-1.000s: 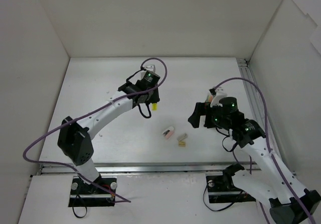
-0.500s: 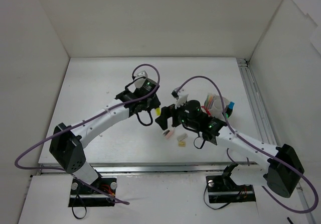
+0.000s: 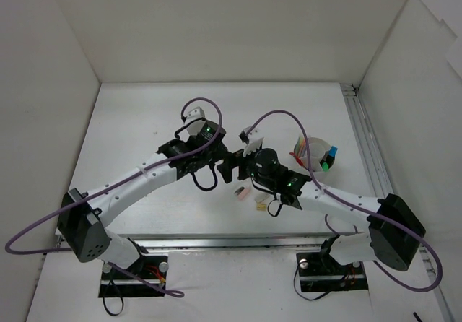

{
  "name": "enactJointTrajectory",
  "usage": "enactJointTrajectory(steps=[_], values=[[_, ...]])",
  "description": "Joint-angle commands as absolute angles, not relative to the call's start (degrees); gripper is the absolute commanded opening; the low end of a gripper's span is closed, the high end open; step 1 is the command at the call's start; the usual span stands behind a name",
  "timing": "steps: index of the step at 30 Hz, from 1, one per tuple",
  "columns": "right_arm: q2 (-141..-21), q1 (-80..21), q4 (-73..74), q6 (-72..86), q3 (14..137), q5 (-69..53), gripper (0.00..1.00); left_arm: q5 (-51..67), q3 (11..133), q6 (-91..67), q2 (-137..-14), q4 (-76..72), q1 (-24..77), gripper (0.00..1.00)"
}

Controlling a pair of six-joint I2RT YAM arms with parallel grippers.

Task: Sort the stationery into containers
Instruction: Pick up the stationery from the center of the board.

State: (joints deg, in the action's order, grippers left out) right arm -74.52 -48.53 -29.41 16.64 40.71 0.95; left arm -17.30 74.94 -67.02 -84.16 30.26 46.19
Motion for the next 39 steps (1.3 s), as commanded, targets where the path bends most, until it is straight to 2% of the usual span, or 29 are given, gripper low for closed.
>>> enactJointTrajectory(steps=[1,2,3,5,6,9,14,17,18,23,24,25,27,28,31,32,37,39], values=[[-75.67,-49.22,-35.07,17.31,43.86,2.55,0.86,-19.77,74.27,-68.91,-80.69,26.98,46.67,0.00],[-75.85,-49.31,-35.16,17.49,44.03,2.37,0.85,-19.78,74.01,-68.99,-80.25,26.72,46.67,0.00],[-76.20,-49.31,-35.33,17.49,44.21,2.20,0.71,-19.78,73.83,-68.91,-80.24,26.63,46.67,0.00],[-76.29,-49.57,-35.77,17.31,44.47,1.76,0.54,-19.86,73.48,-68.99,-80.16,26.46,46.67,0.00],[-76.12,-49.74,-36.03,17.31,44.47,1.67,0.40,-19.78,73.56,-69.08,-80.16,26.54,46.67,0.00],[-75.85,-50.01,-37.09,16.70,44.38,0.44,0.31,-19.60,72.52,-69.34,-80.16,25.93,47.20,0.00],[-75.32,-50.27,-37.70,15.91,44.47,-1.84,0.27,-18.55,72.07,-69.26,-80.24,25.05,47.20,0.00],[-74.80,-50.27,-37.88,15.82,44.21,-1.06,0.12,-18.28,71.81,-69.17,-79.89,24.61,47.20,0.00],[-74.71,-50.45,-37.97,15.91,44.21,-0.88,0.00,-18.28,71.72,-69.17,-79.63,24.70,47.20,0.00],[-72.87,-50.27,-37.62,16.35,43.33,-0.44,0.00,-18.98,70.58,-68.91,-78.14,23.56,47.20,0.01],[-72.25,-50.27,-37.44,16.61,43.07,-0.27,0.00,-19.07,70.58,-68.47,-78.05,23.47,47.20,0.04],[-71.72,-50.10,-36.66,16.61,42.72,-0.26,0.00,-19.16,70.66,-67.94,-77.79,23.47,47.20,0.14],[-69.53,-50.10,-33.77,16.61,42.98,2.28,0.00,-19.77,70.49,-65.93,-77.43,23.64,47.20,0.40],[-68.65,-49.84,-28.27,16.61,43.41,3.24,0.00,-20.91,70.40,-65.48,-77.08,23.99,47.20,0.63],[-66.01,-46.69,-13.35,16.61,48.06,6.59,0.00,-23.02,70.05,-62.50,-75.24,24.79,47.20,0.95],[-64.70,-45.10,-9.53,16.79,49.12,5.63,0.00,-23.46,69.87,-61.53,-74.45,25.22,47.20,1.00],[-59.60,-36.05,15.23,18.72,57.37,9.58,0.00,-27.95,64.96,-55.64,-69.44,24.87,45.27,1.00],[-57.92,-32.54,20.10,18.63,58.97,10.10,0.00,-27.86,62.33,-53.80,-67.43,23.73,44.04,1.00]])
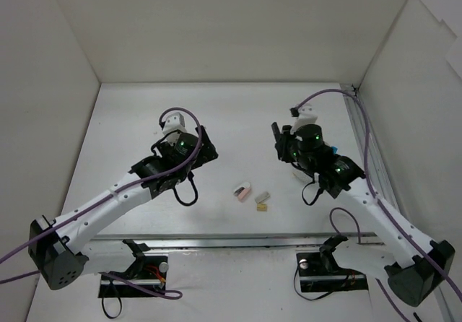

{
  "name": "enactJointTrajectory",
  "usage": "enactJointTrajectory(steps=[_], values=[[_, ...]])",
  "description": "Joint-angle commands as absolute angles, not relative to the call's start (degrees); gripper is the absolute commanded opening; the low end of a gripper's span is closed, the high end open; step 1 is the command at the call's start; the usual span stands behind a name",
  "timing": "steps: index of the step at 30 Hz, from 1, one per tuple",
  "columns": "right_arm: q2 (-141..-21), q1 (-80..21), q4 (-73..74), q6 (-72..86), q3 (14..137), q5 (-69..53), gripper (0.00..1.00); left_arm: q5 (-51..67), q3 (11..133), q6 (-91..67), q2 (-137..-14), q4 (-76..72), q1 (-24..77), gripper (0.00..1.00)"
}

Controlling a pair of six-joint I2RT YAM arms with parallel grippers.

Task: Sort the stationery into containers
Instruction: Pick up the stationery from the center of the board, then place the stationery in the storage box.

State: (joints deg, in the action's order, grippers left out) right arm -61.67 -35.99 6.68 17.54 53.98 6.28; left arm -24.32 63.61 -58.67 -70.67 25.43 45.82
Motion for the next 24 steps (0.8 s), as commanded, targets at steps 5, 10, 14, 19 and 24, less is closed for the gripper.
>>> enactJointTrajectory(steps=[5,10,14,19,24], values=[[-62.73,-25.15,35.75,18.55,64.85,12.48,0.00,-26.81,57.75,-45.19,-63.90,19.61,41.93,1.00],[-72.23,-15.39,46.48,17.05,73.10,12.64,0.00,-23.12,54.06,-40.61,-61.79,14.51,40.78,1.00],[-75.23,-10.30,50.96,17.66,77.16,15.20,0.00,-24.26,52.12,-39.03,-61.17,14.32,40.17,1.00],[-75.50,-4.67,55.19,16.09,77.61,13.47,0.00,-21.03,51.42,-37.01,-61.61,13.11,37.01,1.00],[-77.78,-0.79,54.76,12.75,75.41,6.86,0.00,-11.63,50.71,-33.93,-63.10,9.68,33.76,1.00]])
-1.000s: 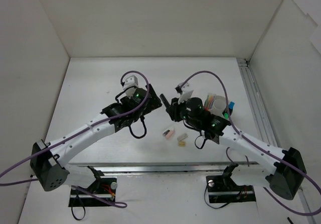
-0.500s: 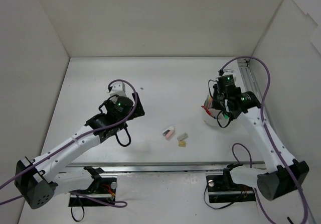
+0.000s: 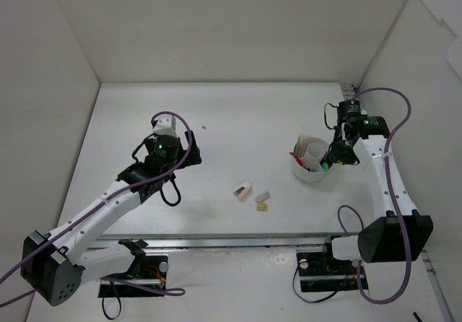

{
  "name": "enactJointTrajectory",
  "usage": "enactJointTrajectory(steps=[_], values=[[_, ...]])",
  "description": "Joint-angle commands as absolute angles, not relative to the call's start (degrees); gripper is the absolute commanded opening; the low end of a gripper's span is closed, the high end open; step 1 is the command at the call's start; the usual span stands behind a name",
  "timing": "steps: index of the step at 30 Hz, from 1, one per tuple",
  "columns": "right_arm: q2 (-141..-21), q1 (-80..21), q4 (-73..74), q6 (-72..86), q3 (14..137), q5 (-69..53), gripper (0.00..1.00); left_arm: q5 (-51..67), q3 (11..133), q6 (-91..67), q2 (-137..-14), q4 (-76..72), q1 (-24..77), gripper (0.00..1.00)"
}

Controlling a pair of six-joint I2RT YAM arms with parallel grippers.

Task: Sort the stationery into containers
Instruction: Place the stationery in the storage box.

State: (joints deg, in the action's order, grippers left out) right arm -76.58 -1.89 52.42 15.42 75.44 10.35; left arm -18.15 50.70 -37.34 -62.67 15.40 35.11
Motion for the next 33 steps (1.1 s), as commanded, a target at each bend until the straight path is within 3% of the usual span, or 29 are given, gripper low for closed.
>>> enactJointTrajectory(steps=[1,6,20,25,33], values=[[-79.00,-0.79,54.67,12.57,75.50,6.33,0.00,-10.91,50.54,-33.58,-63.37,8.71,33.75,1.00],[-80.59,1.67,54.76,10.64,76.46,-2.17,0.00,-9.85,50.71,-32.87,-64.95,8.70,32.61,1.00],[-81.12,3.25,56.25,14.85,71.19,-7.56,0.00,-3.79,50.10,-32.26,-66.18,7.12,28.04,1.00],[-84.81,6.49,56.16,16.61,72.24,-7.20,0.00,-1.76,50.19,-32.96,-66.71,7.38,26.19,1.00],[-92.36,9.58,53.53,18.54,74.00,-16.95,0.00,-0.88,49.66,-33.49,-66.27,7.91,23.91,1.00]])
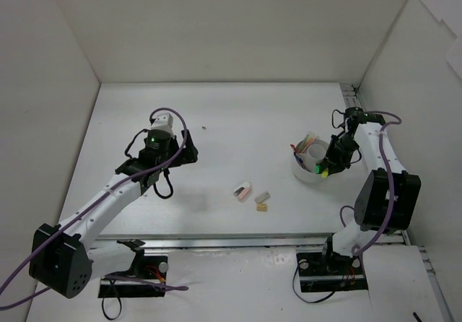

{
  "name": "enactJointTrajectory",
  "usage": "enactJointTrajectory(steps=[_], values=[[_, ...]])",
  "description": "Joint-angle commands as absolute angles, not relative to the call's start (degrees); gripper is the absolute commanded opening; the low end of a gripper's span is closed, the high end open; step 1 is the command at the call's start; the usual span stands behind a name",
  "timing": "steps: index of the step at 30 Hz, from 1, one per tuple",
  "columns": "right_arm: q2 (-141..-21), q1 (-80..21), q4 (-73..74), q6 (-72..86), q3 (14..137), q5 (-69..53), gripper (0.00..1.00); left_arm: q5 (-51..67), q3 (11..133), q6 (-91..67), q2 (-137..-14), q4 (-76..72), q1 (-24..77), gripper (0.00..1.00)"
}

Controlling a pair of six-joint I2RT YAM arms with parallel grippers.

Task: Sort the stationery into containers
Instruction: Place the stationery in the storage box.

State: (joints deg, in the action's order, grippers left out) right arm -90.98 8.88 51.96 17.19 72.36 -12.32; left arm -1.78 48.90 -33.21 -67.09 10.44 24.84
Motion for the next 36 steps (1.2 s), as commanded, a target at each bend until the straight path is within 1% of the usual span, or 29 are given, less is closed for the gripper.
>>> enactJointTrajectory(steps=[1,7,8,13,17,19,21,25,29,36], values=[[-92.72,10.10,53.18,18.63,74.09,-17.75,0.00,-0.88,49.57,-33.57,-66.10,8.00,23.91,1.00],[-93.78,11.60,52.12,18.72,75.50,-24.60,0.00,-0.70,49.31,-33.92,-65.13,8.17,23.38,1.00],[-93.69,11.78,52.21,18.37,75.50,-27.57,0.00,-0.70,49.31,-33.93,-65.13,8.26,23.38,1.00],[-90.80,12.74,52.56,17.67,72.08,-34.27,0.01,-0.70,49.22,-34.28,-65.04,8.17,23.38,1.00],[-87.20,13.27,52.65,17.67,69.26,-40.06,0.06,-0.70,49.22,-34.28,-65.39,7.82,23.38,1.00],[-86.66,13.53,52.47,17.49,68.56,-42.79,0.09,1.14,49.39,-34.28,-65.65,7.73,23.38,1.00],[-86.75,13.54,52.38,17.58,68.73,-46.49,0.13,1.67,49.57,-34.45,-66.09,7.47,23.38,1.00],[-87.63,14.15,52.21,18.98,71.09,-47.37,0.15,2.20,49.75,-34.63,-66.18,7.47,23.38,1.00],[-88.68,15.20,52.12,19.69,72.25,-46.24,0.19,1.41,49.48,-34.98,-65.74,7.82,23.38,1.00],[-91.58,15.56,49.75,22.15,71.98,-46.14,0.19,0.70,49.31,-35.24,-65.13,8.35,23.38,1.00]])
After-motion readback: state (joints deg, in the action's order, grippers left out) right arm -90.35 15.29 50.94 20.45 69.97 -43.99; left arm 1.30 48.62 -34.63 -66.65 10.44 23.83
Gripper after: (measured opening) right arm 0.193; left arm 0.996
